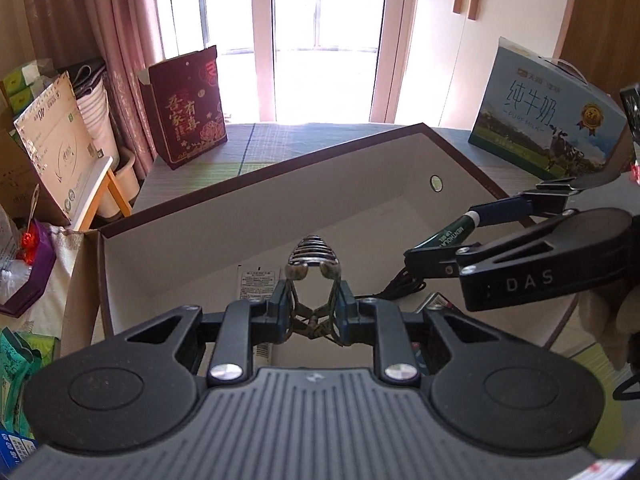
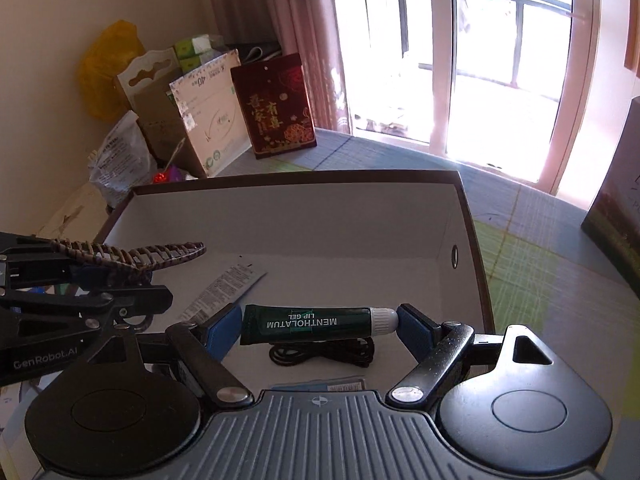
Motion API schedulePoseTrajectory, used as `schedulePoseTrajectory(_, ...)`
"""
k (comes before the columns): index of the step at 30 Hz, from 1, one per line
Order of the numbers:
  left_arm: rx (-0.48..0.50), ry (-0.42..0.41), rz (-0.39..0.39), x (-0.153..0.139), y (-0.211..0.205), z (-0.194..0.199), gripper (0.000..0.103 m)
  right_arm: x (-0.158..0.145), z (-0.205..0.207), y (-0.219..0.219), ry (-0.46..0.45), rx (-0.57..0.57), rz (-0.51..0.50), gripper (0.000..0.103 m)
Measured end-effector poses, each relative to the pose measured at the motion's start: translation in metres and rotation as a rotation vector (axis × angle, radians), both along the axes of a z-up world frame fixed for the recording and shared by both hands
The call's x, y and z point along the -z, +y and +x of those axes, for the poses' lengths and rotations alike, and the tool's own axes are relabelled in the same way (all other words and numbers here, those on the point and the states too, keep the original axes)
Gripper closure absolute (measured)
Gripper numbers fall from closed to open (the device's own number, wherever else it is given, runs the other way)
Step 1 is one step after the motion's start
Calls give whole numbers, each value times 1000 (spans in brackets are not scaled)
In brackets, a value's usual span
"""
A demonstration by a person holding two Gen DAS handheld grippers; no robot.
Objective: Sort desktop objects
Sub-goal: 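Open the left tool releasing the hair clip while the right tool releases the lip gel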
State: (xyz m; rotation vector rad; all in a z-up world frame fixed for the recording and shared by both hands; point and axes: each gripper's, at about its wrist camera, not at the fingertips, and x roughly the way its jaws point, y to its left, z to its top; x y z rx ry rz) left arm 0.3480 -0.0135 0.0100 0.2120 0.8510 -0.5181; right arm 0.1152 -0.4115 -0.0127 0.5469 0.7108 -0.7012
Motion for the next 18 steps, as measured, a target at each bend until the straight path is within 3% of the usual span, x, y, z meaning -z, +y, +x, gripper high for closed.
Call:
schedulePoseTrajectory(4,-19,57,24,20,-9,25,84,7,10,-24,31,-3,41,22)
schedulePoseTrajectory(9,-47,128,-10,40,-14,48,84,18,24,-33,116,-32,19,22)
schedulePoseTrajectory(18,-56,205,19,68,-25,64,84,32,30,-39,175,-56,-12,22)
